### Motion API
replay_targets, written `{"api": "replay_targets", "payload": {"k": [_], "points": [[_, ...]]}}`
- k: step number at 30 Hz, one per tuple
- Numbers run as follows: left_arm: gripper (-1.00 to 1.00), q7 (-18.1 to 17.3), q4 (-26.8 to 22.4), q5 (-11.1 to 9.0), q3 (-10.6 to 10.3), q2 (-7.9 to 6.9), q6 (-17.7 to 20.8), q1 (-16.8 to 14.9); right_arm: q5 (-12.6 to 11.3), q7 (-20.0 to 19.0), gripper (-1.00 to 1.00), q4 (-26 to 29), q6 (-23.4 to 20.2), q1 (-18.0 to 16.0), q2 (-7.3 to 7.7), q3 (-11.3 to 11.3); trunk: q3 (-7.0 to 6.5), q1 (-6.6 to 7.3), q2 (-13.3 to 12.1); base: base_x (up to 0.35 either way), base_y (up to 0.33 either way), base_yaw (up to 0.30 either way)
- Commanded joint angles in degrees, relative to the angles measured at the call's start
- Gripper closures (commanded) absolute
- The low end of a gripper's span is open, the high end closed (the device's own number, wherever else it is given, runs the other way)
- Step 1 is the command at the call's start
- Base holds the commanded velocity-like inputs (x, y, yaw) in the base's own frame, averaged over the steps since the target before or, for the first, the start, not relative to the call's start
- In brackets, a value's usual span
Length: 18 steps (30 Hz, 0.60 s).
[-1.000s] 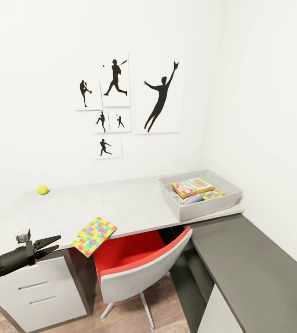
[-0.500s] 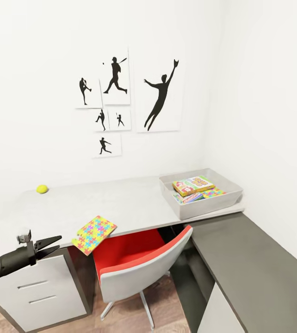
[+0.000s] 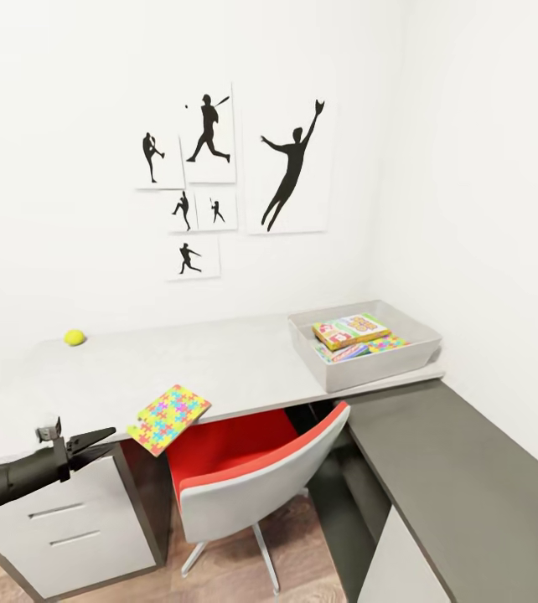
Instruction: Put all the toys in the child's room - the three board games (two on the bed and one on the table), the two jigsaw puzzles on the table, and the tennis ball on the table - inside the toy box on the table in the child's room.
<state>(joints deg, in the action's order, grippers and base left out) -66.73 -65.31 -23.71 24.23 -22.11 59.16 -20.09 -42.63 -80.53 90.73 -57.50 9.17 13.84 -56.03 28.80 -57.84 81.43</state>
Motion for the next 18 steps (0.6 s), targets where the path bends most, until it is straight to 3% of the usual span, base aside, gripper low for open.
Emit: {"api": "replay_targets", "payload": {"k": [1,5,8,9,13,18], "points": [[-1.0,-0.15,0.0,-0.02,0.03,0.1,0.32,-0.04,-0.24,0.4,-1.0,0.03,-0.88,-0.32,0.7,0.07,0.23,-0.23,0.44,0.0,0.0,0.0],[-1.0,-0.09,0.0,0.04,0.03,0.78,0.33,-0.04,-0.62,4.93,-1.0,-0.15,-2.31,-4.81,5.19,0.99,0.95,-1.11,2.05,0.0,0.0,0.0],[-1.0,-0.1,0.0,0.05,0.03,0.94,0.34,-0.04,-0.74,7.5,-1.0,-0.38,-2.5,-7.51,6.54,2.43,1.49,-1.77,3.25,0.0,0.0,0.0],[-1.0,-0.12,0.0,0.06,-0.01,1.0,0.34,-0.04,-0.76,8.96,-1.0,-0.48,-2.5,-9.37,7.05,3.82,1.67,-1.98,3.65,0.0,0.0,0.0],[-1.0,-0.16,0.0,0.06,0.01,1.08,0.34,-0.04,-0.78,12.76,-1.0,-1.26,-2.5,-13.94,7.78,8.33,1.67,-1.98,3.65,0.0,0.0,0.0],[-1.0,-0.22,0.0,0.01,0.02,1.04,0.34,-0.04,-0.74,16.69,-1.0,-2.5,-2.5,-17.3,7.97,11.8,1.67,-1.98,3.65,0.0,0.0,0.0]]}}
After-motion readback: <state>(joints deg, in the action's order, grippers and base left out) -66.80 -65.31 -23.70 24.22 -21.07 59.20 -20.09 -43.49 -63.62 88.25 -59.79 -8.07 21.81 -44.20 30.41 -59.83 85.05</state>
